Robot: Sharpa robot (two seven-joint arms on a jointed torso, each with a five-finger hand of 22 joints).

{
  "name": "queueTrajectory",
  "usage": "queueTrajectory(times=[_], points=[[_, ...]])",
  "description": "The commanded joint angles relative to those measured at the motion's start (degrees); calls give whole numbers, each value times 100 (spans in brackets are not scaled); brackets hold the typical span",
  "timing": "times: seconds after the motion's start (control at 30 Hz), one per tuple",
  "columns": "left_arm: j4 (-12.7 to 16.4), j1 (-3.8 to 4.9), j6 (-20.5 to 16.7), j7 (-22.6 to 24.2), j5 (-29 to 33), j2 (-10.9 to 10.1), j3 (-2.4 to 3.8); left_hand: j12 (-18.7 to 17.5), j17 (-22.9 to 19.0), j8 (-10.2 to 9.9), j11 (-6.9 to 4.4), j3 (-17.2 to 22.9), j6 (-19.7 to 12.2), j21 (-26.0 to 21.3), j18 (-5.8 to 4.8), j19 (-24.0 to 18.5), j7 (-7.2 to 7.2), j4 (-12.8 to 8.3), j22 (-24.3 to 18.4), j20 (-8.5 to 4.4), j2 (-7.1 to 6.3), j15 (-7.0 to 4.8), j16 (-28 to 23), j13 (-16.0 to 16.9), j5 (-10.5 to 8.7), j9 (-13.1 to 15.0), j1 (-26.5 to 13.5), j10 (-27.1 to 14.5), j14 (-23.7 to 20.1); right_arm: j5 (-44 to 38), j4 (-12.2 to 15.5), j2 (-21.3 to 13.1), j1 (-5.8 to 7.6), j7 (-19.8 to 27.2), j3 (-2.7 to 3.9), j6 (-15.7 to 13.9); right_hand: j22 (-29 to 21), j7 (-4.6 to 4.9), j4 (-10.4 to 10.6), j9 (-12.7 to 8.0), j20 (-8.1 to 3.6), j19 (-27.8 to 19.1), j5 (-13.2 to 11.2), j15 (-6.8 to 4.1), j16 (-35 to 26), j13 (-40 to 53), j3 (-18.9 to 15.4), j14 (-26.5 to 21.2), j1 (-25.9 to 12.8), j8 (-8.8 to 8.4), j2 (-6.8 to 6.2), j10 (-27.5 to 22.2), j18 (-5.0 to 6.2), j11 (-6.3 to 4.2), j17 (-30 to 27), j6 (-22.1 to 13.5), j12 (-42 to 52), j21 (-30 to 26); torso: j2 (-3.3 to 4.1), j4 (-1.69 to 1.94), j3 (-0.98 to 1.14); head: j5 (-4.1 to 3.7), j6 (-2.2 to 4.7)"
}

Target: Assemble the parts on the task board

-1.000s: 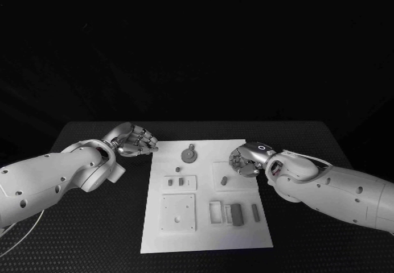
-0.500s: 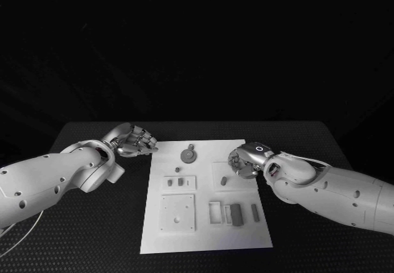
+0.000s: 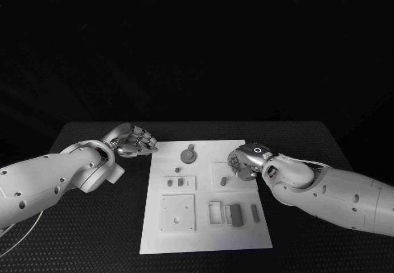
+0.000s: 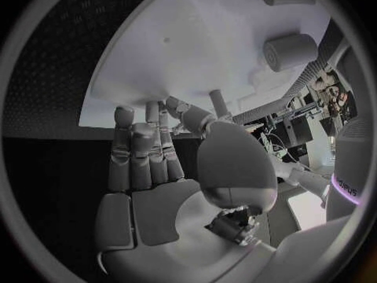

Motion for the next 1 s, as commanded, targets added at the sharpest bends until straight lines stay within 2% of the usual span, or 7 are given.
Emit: queueTrajectory(times=[0.03, 0.17, 0.33, 0.47, 1.0], points=[[14, 5, 14, 24, -61, 6, 3, 35, 10, 1, 0, -36, -27, 24, 76, 43, 3, -5, -11, -11, 60, 2, -27, -8, 21, 5, 22, 2, 55, -210, 91, 45, -39, 66, -38, 107, 102, 9, 50, 13, -8, 47, -18, -14, -25, 12, -1, 46, 0, 34, -48, 51, 80, -4, 11, 54, -15, -10, 1, -1, 1, 1, 3], [17, 5, 10, 21, -72, 4, 3, 38, 22, 2, -1, -37, -24, 25, 76, 49, 2, -6, -15, -13, 63, 1, -33, -11, 21, 6, 26, 4, 61, -300, 98, 49, -39, 18, -47, 82, 110, -23, 94, 34, -39, 96, -18, -45, -2, 30, 12, 91, 35, 66, -8, 128, 80, -34, 30, 121, -7, 11, 1, 2, -1, -2, 0], [17, 5, -1, 6, -92, 2, 3, 41, 34, 2, -3, -38, -22, 26, 76, 54, 1, -5, -19, -14, 66, -1, -39, -13, 21, 7, 27, 6, 67, -349, 102, 59, -39, -36, -51, 5, 116, -62, 88, 68, -76, 163, -21, -88, 30, 53, 12, 160, 74, 115, 164, 234, 80, -75, 57, 216, 2, 46, 2, 4, -3, 0, 4], [17, 5, 2, 1, -94, 4, 3, 44, 48, 0, -3, -41, -25, 27, 77, 60, 2, -4, -23, -16, 67, -3, -44, -15, 21, 7, 28, 7, 74, -364, 111, 61, -39, -71, -52, -32, 121, -102, 39, 103, -111, 222, -19, -128, 72, 72, -4, 220, 71, 163, 244, 359, 80, -120, 95, 310, 8, 83, 1, 4, -3, -4, 3], [-2, 5, 10, -16, -121, 6, 3, 48, 86, -5, -4, -50, -29, 29, 77, 74, 4, -5, -34, -21, 65, -7, -61, -25, 20, 7, 36, 3, 92, -425, 132, 69, -39, -112, -52, -164, 121, -129, -25, 130, -141, 265, -16, -162, 96, 84, 13, 258, 79, 192, 275, 456, 80, -154, 127, 376, 1, 111, 0, 4, 0, -4, 4]])
